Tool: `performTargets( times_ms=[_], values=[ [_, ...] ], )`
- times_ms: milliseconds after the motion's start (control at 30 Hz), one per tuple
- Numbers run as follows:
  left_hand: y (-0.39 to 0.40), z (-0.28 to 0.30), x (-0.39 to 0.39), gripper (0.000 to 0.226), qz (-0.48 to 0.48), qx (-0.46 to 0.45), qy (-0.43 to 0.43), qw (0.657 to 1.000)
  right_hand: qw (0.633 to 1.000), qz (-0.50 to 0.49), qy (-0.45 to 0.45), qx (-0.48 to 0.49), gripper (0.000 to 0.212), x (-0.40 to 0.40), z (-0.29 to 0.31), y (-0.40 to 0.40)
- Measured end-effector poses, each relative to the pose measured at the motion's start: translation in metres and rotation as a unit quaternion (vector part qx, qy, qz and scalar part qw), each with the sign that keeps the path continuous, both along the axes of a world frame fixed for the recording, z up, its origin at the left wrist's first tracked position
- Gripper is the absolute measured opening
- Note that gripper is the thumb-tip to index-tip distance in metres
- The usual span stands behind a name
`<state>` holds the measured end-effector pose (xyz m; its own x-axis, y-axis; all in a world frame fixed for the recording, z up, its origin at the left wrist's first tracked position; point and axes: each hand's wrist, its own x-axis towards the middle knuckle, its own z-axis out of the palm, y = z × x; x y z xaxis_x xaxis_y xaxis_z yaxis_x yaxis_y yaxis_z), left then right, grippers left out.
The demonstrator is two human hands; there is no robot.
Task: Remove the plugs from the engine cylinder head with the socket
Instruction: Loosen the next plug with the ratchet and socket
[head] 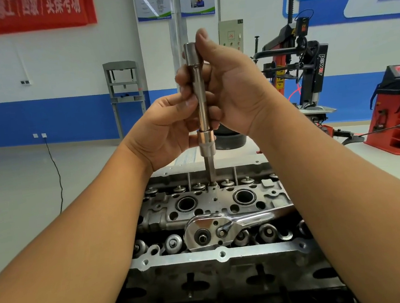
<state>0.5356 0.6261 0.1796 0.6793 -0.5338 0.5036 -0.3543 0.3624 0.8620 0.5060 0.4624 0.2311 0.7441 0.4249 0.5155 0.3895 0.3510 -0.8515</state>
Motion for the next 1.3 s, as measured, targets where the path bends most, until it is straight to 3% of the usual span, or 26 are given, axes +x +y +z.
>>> performTargets(
  times_ms=[233,500,667,867,1067,1300],
  values=[
    [-0.0055,-0.0001,0.0012,0.045,0.051,-0.008,-0.021,0.998,0.998,-0.048,-0.049,0.01,0.023,0.0019,-0.0005,0.002],
    [-0.0027,0.0,0.0016,0.041,0.026,-0.001,-0.018,1.0,0.999,-0.019,-0.026,0.014,0.033,0.0038,-0.0013,0.0002],
    [-0.0052,-0.0012,0.0037,0.047,0.052,-0.002,-0.027,0.998,0.998,-0.04,-0.056,0.007,0.02,0.0041,-0.002,0.0005],
    [0.0004,-0.0008,0.0037,0.034,0.011,-0.002,-0.019,1.0,0.999,-0.008,-0.031,0.014,0.03,0.0022,-0.0008,0.0001],
    [-0.0037,0.0004,0.0032,0.044,0.054,0.004,-0.035,0.998,0.997,-0.048,-0.055,-0.006,0.025,0.0043,-0.0015,0.0013],
    [-0.0001,-0.0008,0.0015,0.037,-0.005,0.008,-0.016,1.0,1.0,0.011,-0.022,0.02,0.035,0.0027,-0.0016,0.0009]
  ],
)
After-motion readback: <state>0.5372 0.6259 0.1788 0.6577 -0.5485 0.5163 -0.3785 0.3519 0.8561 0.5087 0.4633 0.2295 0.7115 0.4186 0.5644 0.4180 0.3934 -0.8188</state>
